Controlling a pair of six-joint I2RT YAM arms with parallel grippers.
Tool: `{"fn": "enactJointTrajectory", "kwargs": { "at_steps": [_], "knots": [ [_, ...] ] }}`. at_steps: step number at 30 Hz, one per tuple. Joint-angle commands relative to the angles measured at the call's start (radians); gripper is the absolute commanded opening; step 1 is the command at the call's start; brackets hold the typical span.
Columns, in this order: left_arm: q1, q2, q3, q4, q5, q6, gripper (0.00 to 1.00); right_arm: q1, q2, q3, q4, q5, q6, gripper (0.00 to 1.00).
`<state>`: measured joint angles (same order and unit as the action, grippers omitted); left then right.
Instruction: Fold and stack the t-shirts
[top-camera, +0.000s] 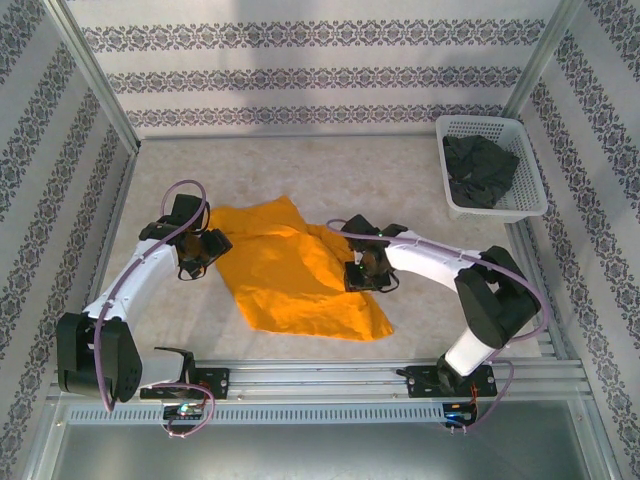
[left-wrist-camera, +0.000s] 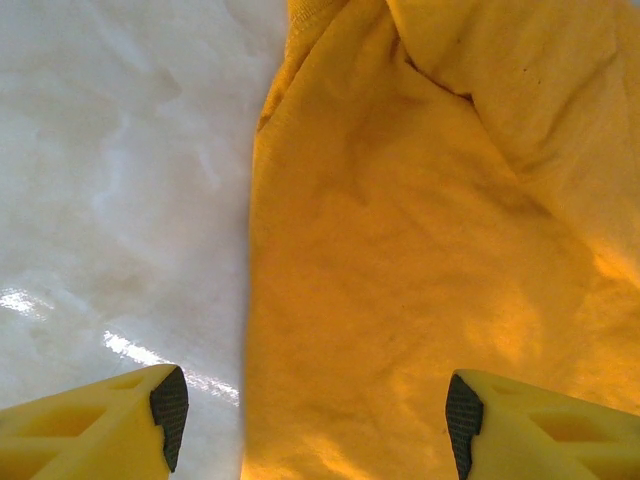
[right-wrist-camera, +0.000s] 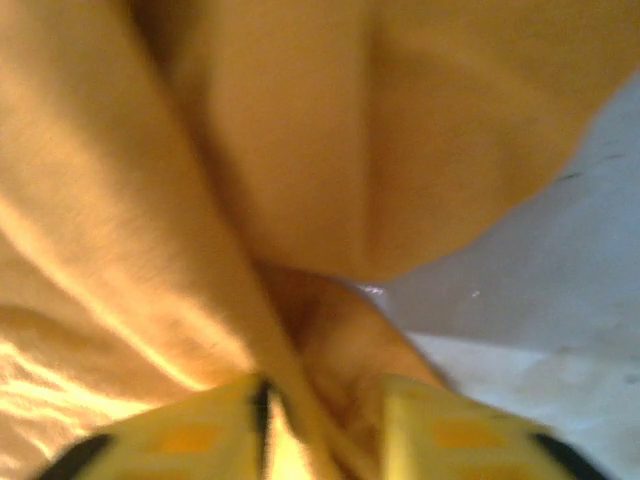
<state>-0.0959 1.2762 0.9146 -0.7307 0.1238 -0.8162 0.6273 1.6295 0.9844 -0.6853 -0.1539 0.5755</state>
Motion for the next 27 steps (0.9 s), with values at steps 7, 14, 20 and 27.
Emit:
{"fn": "enactJointTrajectory", "kwargs": {
  "at_steps": [7,14,20,27],
  "knots": [
    [0.01,-0.065,0.02,-0.035,0.015,0.024,0.7,-0.066,-0.292,-0.153,-0.155,0.082,0.059,0.54],
    [0.01,-0.06,0.021,-0.043,0.032,0.04,0.69,0.026,-0.333,-0.276,-0.199,0.067,0.1,0.48],
    [0.01,-0.056,0.03,-0.042,0.037,0.043,0.69,0.064,-0.185,-0.256,-0.147,0.059,0.152,0.44],
    [0.01,-0.071,0.03,-0.053,0.03,0.05,0.69,0.033,-0.12,-0.223,-0.12,0.128,0.2,0.0]
  ]
}}
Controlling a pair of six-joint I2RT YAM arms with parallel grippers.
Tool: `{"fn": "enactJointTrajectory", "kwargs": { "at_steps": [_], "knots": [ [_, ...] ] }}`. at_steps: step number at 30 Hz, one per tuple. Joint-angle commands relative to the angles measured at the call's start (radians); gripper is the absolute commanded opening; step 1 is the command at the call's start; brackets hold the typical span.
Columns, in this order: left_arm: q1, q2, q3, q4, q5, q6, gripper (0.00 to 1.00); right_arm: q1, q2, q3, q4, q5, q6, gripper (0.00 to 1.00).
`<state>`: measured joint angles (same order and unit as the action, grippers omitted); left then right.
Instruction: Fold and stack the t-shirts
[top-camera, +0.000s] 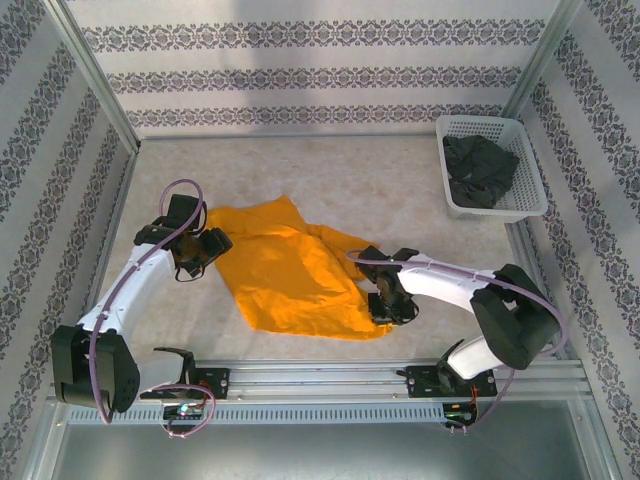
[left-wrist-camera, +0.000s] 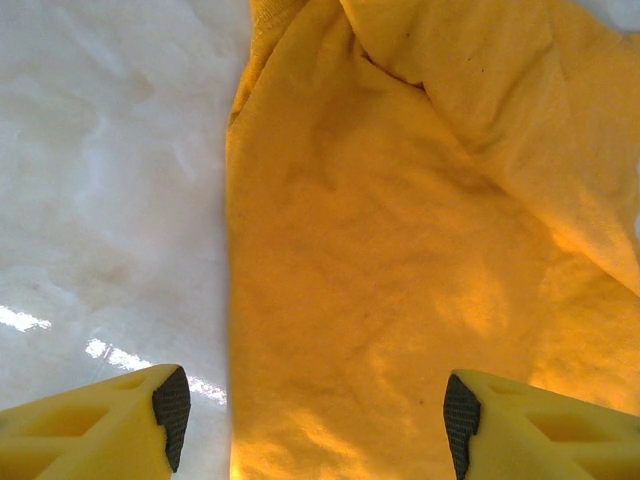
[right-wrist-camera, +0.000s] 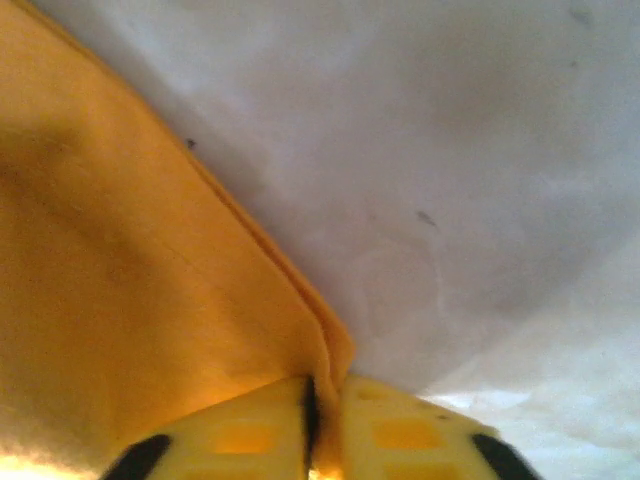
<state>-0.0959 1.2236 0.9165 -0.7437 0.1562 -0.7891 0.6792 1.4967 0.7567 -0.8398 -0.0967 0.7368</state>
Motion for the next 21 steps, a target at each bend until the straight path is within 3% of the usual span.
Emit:
{"fn": "enactJointTrajectory", "kwargs": {
  "at_steps": [1,6,11,17,21],
  "knots": [
    [0.011,-0.021,0.031,-0.043,-0.006,0.026,0.69,-0.047,-0.023,0.01,0.014,0.105,0.055,0.0],
    [0.038,-0.004,0.048,-0.028,-0.012,0.038,0.7,-0.327,-0.252,0.003,-0.116,0.272,0.15,0.0],
    [0.067,0.077,0.079,0.041,0.038,0.048,0.7,-0.603,-0.337,-0.023,-0.099,0.23,0.156,0.0],
    [0.02,0.246,0.122,0.202,0.229,0.154,0.65,-0.589,-0.218,0.041,-0.082,0.163,0.076,0.0],
    [-0.098,0.345,0.218,0.081,0.104,0.353,0.67,-0.59,-0.214,0.051,-0.072,0.18,0.058,0.0]
  ]
}}
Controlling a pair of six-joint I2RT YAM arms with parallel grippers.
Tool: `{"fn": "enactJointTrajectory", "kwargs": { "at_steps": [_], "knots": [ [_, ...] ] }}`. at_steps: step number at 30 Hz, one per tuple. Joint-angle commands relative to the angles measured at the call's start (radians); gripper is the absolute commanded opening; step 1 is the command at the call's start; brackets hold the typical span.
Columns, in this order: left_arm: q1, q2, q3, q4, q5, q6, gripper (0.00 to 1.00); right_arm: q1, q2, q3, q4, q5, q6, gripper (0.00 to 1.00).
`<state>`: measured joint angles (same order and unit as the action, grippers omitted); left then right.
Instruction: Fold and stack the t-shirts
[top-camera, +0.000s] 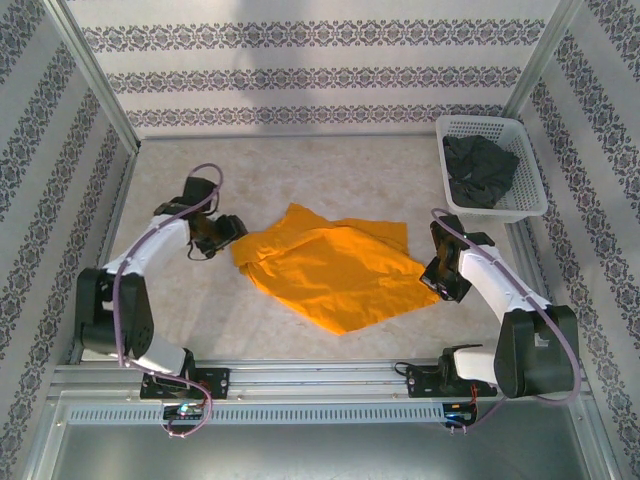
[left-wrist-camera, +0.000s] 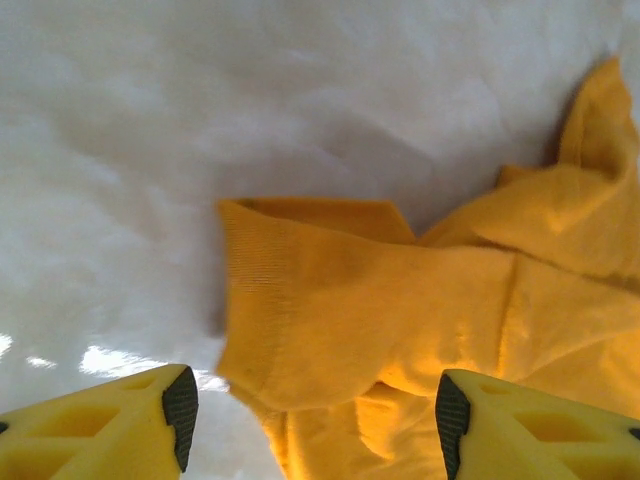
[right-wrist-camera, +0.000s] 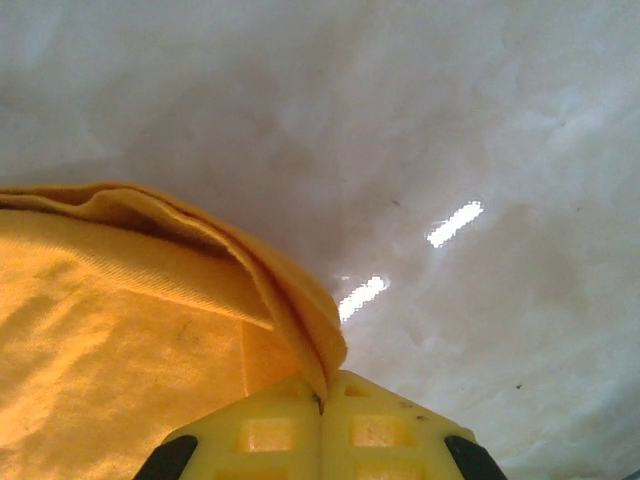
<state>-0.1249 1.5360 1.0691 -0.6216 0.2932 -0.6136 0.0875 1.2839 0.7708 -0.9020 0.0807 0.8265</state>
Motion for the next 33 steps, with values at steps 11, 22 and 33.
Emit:
{"fn": "enactJointTrajectory", "kwargs": {
  "at_steps": [11,22,33],
  "knots": [
    [-0.185,0.21,0.101,-0.06,-0.285,0.282,0.64,0.001,0.045,0.04,0.026,-0.026,-0.044,0.0],
    [-0.184,0.184,0.211,-0.035,-0.334,0.261,0.0,-0.005,0.026,0.085,0.028,-0.024,-0.056,0.0],
    [-0.14,-0.043,0.34,-0.163,-0.367,0.171,0.0,-0.028,0.036,0.365,-0.022,0.0,-0.117,0.0]
  ]
}}
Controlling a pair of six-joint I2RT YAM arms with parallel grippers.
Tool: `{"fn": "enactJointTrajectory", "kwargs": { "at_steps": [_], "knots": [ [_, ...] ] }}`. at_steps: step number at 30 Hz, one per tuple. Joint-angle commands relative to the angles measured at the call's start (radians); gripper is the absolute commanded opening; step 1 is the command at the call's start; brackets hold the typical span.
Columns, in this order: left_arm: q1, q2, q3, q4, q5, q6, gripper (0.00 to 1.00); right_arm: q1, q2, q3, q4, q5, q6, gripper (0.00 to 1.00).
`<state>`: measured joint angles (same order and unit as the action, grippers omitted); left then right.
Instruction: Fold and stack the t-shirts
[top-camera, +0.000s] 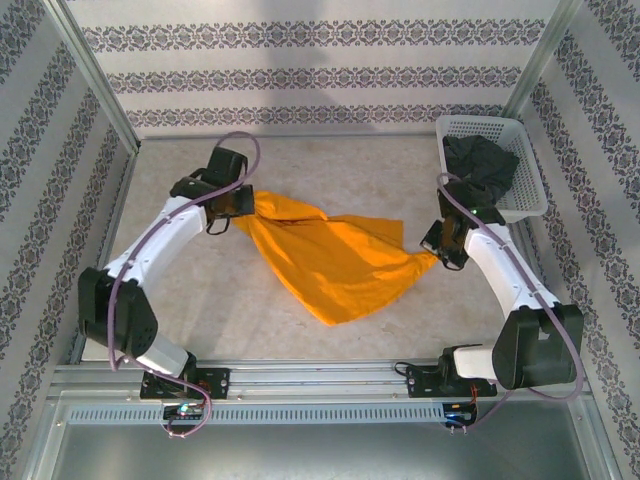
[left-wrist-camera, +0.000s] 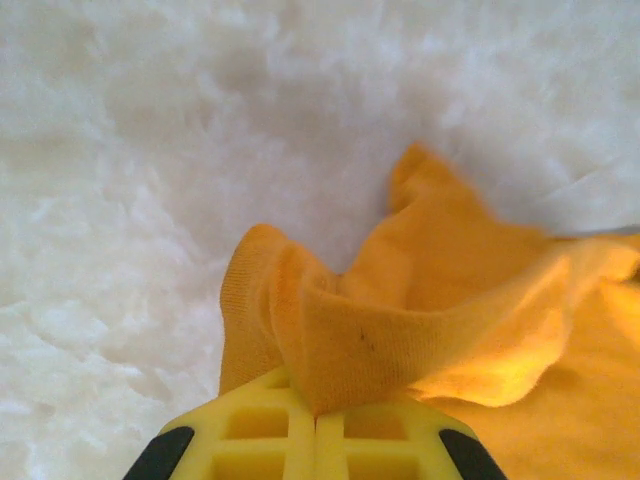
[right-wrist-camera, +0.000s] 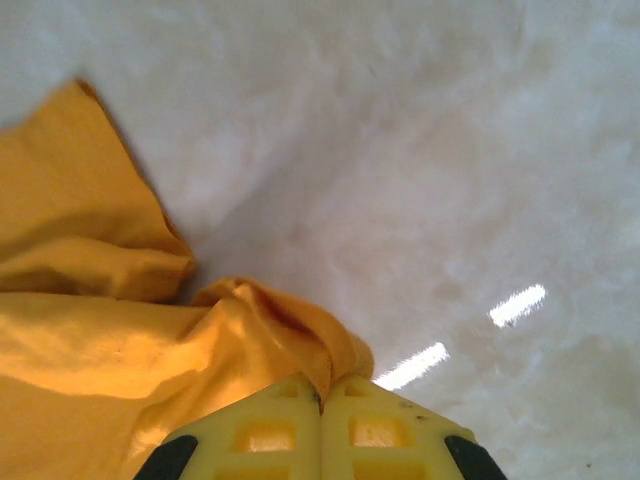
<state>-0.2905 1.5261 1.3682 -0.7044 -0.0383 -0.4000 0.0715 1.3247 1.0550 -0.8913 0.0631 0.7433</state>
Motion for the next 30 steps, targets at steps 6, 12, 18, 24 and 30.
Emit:
{"fn": "enactJointTrajectory", "kwargs": {
  "at_steps": [6,12,18,24,30],
  "knots": [
    [0.034,-0.146,0.106,-0.133,-0.084,-0.082,0.0,-0.025,-0.052,0.214,-0.052,0.045,-0.055,0.0],
    [0.034,-0.339,0.113,-0.13,-0.159,-0.134,0.0,-0.039,-0.178,0.241,-0.004,0.045,-0.067,0.0],
    [0.033,-0.54,0.082,-0.039,-0.224,-0.154,0.0,-0.041,-0.318,0.203,0.085,0.112,-0.068,0.0],
    [0.033,-0.562,0.057,0.057,-0.27,-0.146,0.0,-0.05,-0.295,0.211,0.146,0.114,-0.06,0.0],
    [0.109,-0.293,0.101,0.08,-0.171,-0.148,0.0,-0.058,-0.053,0.297,0.187,0.028,-0.042,0.0]
  ]
}}
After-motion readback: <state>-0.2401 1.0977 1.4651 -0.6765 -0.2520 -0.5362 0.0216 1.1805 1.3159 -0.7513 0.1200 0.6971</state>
